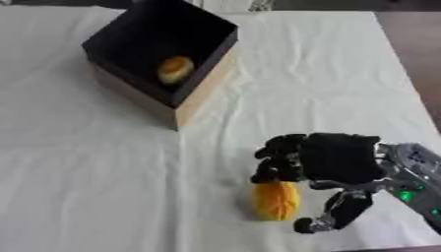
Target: Pick up objects on the table and place them in the box.
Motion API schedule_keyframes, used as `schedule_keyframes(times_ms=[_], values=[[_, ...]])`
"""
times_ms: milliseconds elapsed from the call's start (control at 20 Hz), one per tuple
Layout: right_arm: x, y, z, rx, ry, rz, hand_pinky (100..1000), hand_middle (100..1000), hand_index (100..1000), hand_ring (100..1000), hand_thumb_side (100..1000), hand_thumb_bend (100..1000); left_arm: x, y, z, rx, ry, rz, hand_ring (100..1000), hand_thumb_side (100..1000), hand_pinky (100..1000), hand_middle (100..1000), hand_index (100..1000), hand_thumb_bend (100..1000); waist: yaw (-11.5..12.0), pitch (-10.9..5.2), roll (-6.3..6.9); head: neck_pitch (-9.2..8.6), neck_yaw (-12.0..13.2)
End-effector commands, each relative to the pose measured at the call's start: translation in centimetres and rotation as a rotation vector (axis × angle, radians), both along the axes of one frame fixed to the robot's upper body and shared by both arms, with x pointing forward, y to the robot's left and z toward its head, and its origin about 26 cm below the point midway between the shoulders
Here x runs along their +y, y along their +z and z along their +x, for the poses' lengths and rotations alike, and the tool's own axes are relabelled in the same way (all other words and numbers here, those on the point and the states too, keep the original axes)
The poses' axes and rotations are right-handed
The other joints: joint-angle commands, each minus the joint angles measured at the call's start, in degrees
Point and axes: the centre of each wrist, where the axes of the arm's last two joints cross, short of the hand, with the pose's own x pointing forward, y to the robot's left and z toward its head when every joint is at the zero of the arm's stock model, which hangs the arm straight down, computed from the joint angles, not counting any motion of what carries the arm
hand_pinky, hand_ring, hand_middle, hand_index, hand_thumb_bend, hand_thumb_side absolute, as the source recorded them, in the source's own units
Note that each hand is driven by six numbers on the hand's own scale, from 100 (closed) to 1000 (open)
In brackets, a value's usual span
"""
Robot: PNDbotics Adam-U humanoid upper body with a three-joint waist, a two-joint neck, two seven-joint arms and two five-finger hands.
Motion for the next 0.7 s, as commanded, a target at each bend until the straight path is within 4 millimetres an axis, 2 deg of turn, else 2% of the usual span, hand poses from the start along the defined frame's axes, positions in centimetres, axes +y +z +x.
schedule_keyframes(times_ms=[50,150,250,400,450,500,550,700], values=[[0.18,0.77,-0.07,-0.016,-0.010,-0.020,923,769,922,918,355,455,-0.12,0.77,-0.28,-0.026,-0.010,0.015,804,560,842,771,894,304,0.12,-0.90,0.07,-0.52,-0.30],[0.24,0.75,-0.04,-0.009,-0.028,-0.005,915,735,905,907,315,426,-0.17,0.70,-0.27,-0.022,-0.013,0.014,804,562,842,770,894,302,0.18,-0.85,0.09,-0.61,-0.34],[0.29,0.75,-0.02,0.000,-0.048,0.020,902,679,871,885,224,357,-0.20,0.67,-0.26,-0.020,-0.016,0.013,804,563,842,770,894,302,0.21,-0.81,0.12,-0.60,-0.34],[0.33,0.83,0.03,0.010,-0.075,0.056,884,621,831,852,261,262,-0.25,0.70,-0.24,-0.020,-0.021,0.012,804,563,841,770,894,302,0.21,-0.78,0.13,-0.68,-0.34],[0.35,0.84,0.04,0.013,-0.081,0.066,871,580,802,826,298,186,-0.27,0.71,-0.23,-0.020,-0.023,0.012,804,564,841,770,894,301,0.21,-0.78,0.14,-0.70,-0.31],[0.36,0.87,0.04,0.016,-0.084,0.076,869,572,796,822,285,174,-0.29,0.71,-0.23,-0.019,-0.025,0.012,804,564,841,769,894,301,0.19,-0.80,0.14,-0.74,-0.30],[0.36,0.91,0.06,0.018,-0.087,0.085,861,543,776,813,284,113,-0.30,0.71,-0.23,-0.019,-0.026,0.012,804,564,841,769,894,301,0.17,-0.82,0.14,-0.77,-0.31],[0.35,1.09,0.10,0.016,-0.092,0.113,845,489,731,793,276,100,-0.33,0.72,-0.21,-0.018,-0.029,0.012,804,563,841,766,894,301,0.13,-0.93,0.15,-0.88,-0.34]])
